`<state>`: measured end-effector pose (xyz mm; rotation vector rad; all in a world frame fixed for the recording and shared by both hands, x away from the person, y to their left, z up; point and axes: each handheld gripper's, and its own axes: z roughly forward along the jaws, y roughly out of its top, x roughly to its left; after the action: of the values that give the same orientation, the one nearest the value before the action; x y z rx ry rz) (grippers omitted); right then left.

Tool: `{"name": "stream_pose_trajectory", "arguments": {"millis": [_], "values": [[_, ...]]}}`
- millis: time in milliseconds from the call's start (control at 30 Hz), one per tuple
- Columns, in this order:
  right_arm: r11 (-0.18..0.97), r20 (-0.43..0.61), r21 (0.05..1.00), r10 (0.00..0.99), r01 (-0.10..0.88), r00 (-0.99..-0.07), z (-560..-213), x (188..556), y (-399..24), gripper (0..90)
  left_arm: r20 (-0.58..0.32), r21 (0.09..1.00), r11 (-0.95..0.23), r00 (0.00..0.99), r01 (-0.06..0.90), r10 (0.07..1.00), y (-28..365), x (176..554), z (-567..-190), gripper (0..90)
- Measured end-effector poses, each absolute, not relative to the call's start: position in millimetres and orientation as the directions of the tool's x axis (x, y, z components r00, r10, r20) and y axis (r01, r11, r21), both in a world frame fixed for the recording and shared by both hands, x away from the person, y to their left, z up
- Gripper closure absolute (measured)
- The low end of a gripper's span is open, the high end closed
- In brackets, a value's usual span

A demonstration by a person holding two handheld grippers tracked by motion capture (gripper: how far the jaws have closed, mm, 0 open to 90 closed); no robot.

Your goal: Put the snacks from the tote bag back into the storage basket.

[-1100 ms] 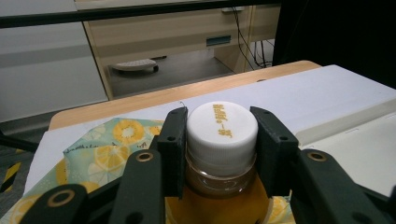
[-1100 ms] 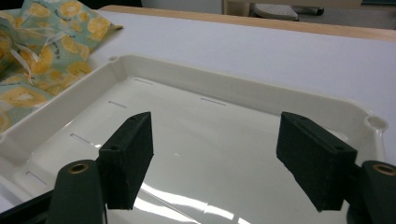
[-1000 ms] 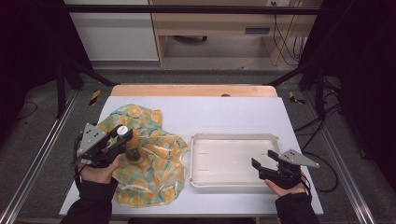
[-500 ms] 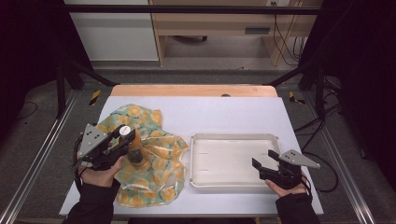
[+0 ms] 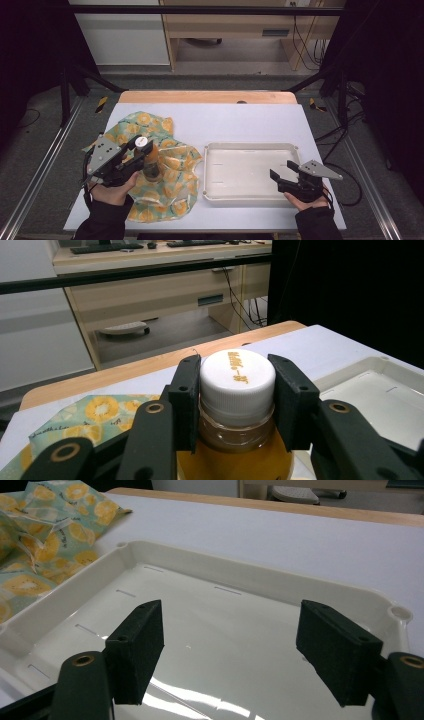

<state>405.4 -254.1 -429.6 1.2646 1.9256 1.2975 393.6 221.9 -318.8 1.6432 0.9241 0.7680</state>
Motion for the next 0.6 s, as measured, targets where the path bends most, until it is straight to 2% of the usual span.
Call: {"name": "stream_pose_trajectory", "arguments": {"millis": [600], "values": [[0.118,0.081,0.907,0.893,0.404,-0.443,-425,404,-255,27.0,0.040,0.973,-0.154,0.528,0.173,0.848,202,393,-309,58.5]]}}
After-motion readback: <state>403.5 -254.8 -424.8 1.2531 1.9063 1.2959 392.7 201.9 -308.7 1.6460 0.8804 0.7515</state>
